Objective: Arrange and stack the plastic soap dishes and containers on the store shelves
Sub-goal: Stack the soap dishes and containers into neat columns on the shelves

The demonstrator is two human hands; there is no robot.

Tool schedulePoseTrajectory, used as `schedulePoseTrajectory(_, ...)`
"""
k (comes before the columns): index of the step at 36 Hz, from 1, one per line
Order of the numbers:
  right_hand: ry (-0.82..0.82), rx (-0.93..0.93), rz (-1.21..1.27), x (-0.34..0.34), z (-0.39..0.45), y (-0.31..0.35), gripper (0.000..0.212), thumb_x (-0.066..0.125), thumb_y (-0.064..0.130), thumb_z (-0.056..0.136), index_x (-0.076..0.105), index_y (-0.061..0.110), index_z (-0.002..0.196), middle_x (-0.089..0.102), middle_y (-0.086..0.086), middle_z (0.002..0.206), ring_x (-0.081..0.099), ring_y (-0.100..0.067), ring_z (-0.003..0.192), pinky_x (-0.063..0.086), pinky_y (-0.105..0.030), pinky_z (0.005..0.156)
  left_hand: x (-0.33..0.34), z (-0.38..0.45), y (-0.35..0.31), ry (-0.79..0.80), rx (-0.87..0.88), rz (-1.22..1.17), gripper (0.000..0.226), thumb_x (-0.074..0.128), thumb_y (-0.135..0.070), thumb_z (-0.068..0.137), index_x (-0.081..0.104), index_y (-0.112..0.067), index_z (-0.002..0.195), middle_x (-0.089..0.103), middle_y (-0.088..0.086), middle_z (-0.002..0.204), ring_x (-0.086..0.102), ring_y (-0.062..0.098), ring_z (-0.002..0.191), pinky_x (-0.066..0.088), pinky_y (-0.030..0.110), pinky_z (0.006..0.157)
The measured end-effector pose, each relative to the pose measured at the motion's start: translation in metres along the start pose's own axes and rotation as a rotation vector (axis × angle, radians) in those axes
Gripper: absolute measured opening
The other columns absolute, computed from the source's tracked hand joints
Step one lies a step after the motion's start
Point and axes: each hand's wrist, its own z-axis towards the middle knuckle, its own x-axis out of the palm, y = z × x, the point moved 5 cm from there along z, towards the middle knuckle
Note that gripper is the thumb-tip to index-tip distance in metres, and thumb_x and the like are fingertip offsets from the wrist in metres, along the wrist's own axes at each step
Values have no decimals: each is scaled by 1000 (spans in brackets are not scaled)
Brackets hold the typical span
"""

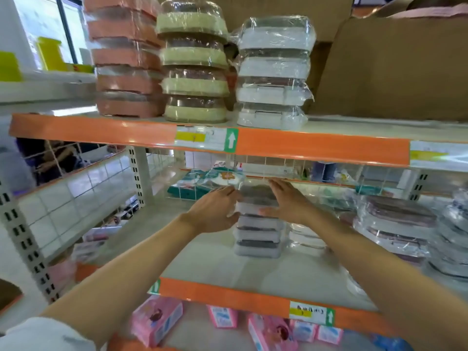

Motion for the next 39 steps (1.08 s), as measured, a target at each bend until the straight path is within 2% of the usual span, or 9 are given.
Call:
schedulePoseTrajectory(6, 45, 32, -27, 1, 29, 7, 100, 52, 59, 88, -3, 5, 152, -9, -8, 160, -4, -20, 148, 3, -29, 116, 10, 2, 31, 47, 22, 14, 38, 53, -28, 92, 52, -13, 126, 51, 4, 127, 50, 22, 117, 42, 31, 94)
schedulePoseTrajectory(9, 119, 78, -12, 9, 36, 5, 114, 57, 66, 80, -7, 5, 151, -13, -9, 159, -7, -22, 147, 2, -32, 118, 16, 2, 44, 80, 30, 14, 39, 54, -31, 91, 54, -13, 126, 52, 3, 125, 51, 22, 116, 43, 33, 96)
schedulePoseTrajectory(15, 72, 108, 20, 10, 36, 3, 123, 73, 62, 68, 1, 8, 152, 7, -10, 157, 4, -27, 144, 14, -38, 117, 20, 2, 56, 104, 11, 11, 37, 51, -33, 94, 54, -13, 125, 52, 3, 126, 51, 21, 116, 44, 36, 98)
schedulePoseTrajectory(20, 42, 144, -55, 5, 17, 6, 119, 71, 66, 67, 8, 9, 151, 12, -9, 151, 8, -28, 141, 18, -39, 115, 30, 15, 61, 150, -27, -81, 34, 40, -37, 98, 57, -12, 113, 56, 4, 113, 55, 23, 104, 46, 42, 92)
schedulePoseTrajectory(26, 77, 191, -44, 9, -26, 2, 118, 70, 65, 67, 6, 12, 151, 15, -6, 145, 19, -26, 135, 29, -37, 109, 45, 41, 40, 174, -11, -167, 39, 38, -28, 102, 49, -4, 131, 53, 13, 130, 51, 27, 117, 36, 33, 100)
schedulePoseTrajectory(30, 91, 218, -36, 12, -52, -2, 119, 70, 63, 70, 0, 12, 152, 0, -7, 157, 4, -27, 144, 17, -38, 115, 66, 62, 21, 291, 3, -286, 36, 47, -32, 98, 52, 1, 111, 56, 13, 108, 55, 32, 104, 41, 36, 89)
schedulePoseTrajectory(31, 87, 223, -37, 13, -58, -4, 119, 70, 63, 71, 0, 12, 152, 0, -7, 157, 4, -27, 145, 15, -38, 116, 71, 66, 17, 342, -12, -320, 41, 50, -38, 95, 49, 0, 109, 56, 11, 106, 56, 33, 103, 43, 38, 89)
schedulePoseTrajectory(33, 85, 240, -32, 14, -70, -11, 119, 70, 63, 70, 0, 11, 151, 2, -5, 157, 5, -25, 144, 14, -36, 116, 79, 75, 12, 416, -24, -337, 59, 54, -47, 90, 41, 0, 123, 54, 15, 121, 54, 32, 111, 43, 42, 95)
schedulePoseTrajectory(39, 108, 276, -6, 17, -100, -26, 119, 71, 63, 69, 3, 12, 151, 8, -2, 154, 8, -24, 143, 17, -38, 118, 100, 85, 9, 546, -12, -105, 108, 58, -65, 80, 6, -1, 149, 13, 13, 156, 19, 30, 142, 20, 42, 117)
